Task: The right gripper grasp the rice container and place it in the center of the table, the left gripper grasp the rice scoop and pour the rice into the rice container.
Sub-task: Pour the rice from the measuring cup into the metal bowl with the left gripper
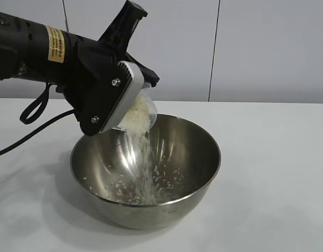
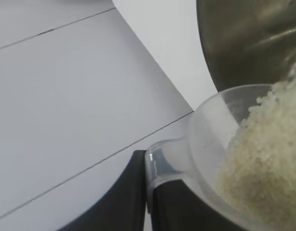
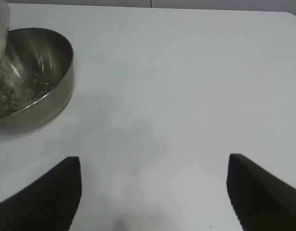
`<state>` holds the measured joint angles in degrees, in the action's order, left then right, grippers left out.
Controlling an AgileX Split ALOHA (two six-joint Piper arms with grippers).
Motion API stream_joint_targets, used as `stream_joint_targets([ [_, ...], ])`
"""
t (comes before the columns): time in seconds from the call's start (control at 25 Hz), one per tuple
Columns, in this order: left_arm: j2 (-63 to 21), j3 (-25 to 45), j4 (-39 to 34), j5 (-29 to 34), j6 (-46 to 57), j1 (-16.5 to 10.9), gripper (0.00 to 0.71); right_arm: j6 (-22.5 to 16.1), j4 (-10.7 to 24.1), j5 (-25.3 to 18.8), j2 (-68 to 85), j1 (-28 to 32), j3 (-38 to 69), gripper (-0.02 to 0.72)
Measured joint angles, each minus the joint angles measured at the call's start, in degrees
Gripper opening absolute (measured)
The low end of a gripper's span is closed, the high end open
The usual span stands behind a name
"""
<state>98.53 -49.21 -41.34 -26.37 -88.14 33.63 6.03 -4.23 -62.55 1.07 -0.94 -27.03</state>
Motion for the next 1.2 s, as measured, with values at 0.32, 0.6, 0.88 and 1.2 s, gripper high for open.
stream_joint_targets([
  [0.32,0.0,-4.0,-13.1,4.1,-3.1,0.0,0.003,0.0,0.0,0.0,0.0,0.0,0.0,0.567],
  [0.6,0.0,-6.7,-17.3,4.5,-3.1,0.8,0.003,0.0,0.0,0.0,0.0,0.0,0.0,0.567],
  [0.88,0.0,-6.7,-17.5,4.8,-3.1,3.1,0.003,0.0,0.0,0.0,0.0,0.0,0.0,0.567],
  [1.2,0.0,-6.7,-17.5,5.2,-0.7,3.9,0.003,0.0,0.0,0.0,0.0,0.0,0.0,0.567],
])
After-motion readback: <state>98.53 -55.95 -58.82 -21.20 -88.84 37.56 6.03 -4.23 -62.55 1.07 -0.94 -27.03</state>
